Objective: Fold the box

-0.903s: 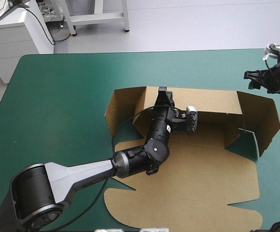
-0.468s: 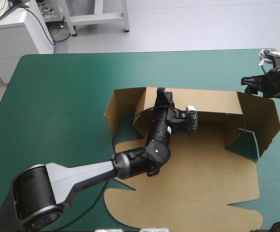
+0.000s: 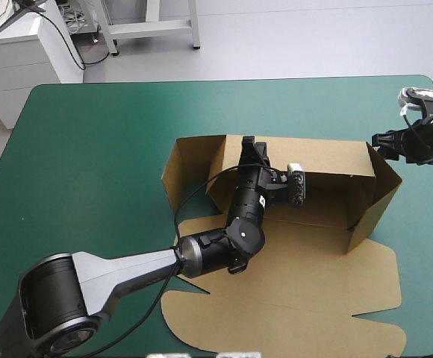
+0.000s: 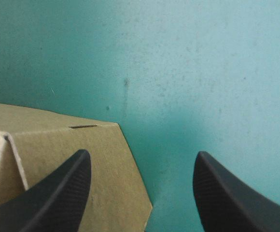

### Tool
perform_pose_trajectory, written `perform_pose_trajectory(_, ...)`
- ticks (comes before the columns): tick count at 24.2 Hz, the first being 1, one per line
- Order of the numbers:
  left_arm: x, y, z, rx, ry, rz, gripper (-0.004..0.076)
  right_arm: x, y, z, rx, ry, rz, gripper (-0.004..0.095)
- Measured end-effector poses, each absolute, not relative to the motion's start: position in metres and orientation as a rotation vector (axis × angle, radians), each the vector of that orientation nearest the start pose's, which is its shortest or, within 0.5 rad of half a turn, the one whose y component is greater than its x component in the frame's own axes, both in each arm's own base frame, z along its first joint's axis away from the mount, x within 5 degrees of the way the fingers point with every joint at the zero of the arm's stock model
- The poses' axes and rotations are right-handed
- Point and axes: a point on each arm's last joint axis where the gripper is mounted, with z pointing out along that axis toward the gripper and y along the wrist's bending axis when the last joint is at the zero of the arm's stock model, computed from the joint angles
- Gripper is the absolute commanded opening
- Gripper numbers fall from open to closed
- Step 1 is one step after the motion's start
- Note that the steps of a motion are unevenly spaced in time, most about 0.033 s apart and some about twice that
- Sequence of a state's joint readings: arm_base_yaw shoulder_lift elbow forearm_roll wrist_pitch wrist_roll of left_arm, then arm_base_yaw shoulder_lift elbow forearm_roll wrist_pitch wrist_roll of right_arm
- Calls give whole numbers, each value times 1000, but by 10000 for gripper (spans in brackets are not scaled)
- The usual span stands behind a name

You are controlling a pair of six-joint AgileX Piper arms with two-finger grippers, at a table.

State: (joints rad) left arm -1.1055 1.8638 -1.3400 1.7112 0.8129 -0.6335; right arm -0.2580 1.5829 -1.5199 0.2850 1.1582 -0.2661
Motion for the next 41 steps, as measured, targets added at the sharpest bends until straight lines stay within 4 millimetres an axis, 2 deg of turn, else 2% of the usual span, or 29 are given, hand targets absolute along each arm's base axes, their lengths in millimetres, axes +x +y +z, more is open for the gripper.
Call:
perform_pose_trajectory(3, 245, -342, 278, 1338, 1258, 765, -8, 316, -59, 345, 75, 2634, 218, 577)
perform_pose_trajectory(6, 245, -342, 278, 1338, 1258, 765, -8, 288, -51, 337, 61, 2597, 218, 577)
perform_pose_trajectory(11, 245, -343, 278, 1343, 1256, 758, -8, 244, -37, 347, 25, 2468, 196, 577)
perform_pose_trajectory(15, 244, -343, 277, 1348, 1255, 750, -8, 225, -31, 341, -96, 2424, 173, 577)
perform_pose_trajectory(19, 245, -343, 277, 1348, 1256, 749, -8, 221, -27, 330, -170, 2429, 197, 577)
perform_pose_trajectory(26, 245, -343, 277, 1348, 1257, 748, -8, 220, -25, 327, -240, 2431, 211, 577)
perform_pose_trajectory(30, 245, -343, 277, 1350, 1255, 747, -8, 216, -20, 324, -289, 2466, 274, 577)
perform_pose_trajectory(41, 245, -343, 277, 1350, 1255, 747, -8, 218, -21, 317, -402, 2412, 210, 577)
